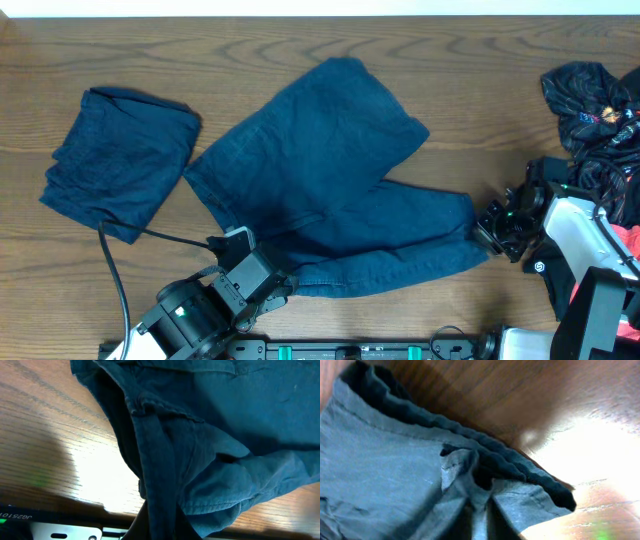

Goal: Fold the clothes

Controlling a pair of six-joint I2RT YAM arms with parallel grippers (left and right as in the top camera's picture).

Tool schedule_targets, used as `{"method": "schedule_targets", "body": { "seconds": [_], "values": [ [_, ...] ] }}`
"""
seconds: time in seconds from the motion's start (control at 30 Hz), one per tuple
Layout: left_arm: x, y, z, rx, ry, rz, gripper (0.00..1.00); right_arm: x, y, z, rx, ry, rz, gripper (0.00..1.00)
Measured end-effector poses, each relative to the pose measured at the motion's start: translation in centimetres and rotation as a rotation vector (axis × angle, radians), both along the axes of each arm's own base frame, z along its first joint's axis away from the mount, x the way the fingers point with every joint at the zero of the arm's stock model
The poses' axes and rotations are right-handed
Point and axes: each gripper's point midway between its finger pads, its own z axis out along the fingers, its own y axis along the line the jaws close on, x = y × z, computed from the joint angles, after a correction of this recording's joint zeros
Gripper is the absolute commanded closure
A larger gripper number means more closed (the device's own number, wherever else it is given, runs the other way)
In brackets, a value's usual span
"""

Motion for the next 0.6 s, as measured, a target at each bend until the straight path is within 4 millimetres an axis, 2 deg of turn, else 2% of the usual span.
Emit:
{"method": "schedule_targets", "body": {
  "seconds": [0.23, 0.33, 0.43, 0.53, 0.6],
  "values": [
    [0.0, 0.0, 0.0, 0.0, 0.0, 0.0, 0.94, -0.2, 0.0, 0.2, 0.002, 0.007, 0.009, 0.99],
    [0.0, 0.0, 0.0, 0.0, 0.0, 0.0, 0.94, 0.5, -0.1, 1.4, -0.003, -0.018, 0.027, 0.99],
    [0.0, 0.0, 0.0, 0.0, 0.0, 0.0, 0.94, 2.8, -0.6, 4.5, -0.026, -0.113, 0.056, 0.99],
    [0.1, -0.1, 0.1, -0.009, -0.007, 0.0, 0.94, 6.1, -0.8, 9.8, -0.06, -0.272, 0.113, 0.99],
    [0.5, -0.3, 0.4, -0.021, -0.029, 0.003, 0.94, 7.8, -0.1, 13.3, -0.08, -0.373, 0.18, 0.99]
  ]
}}
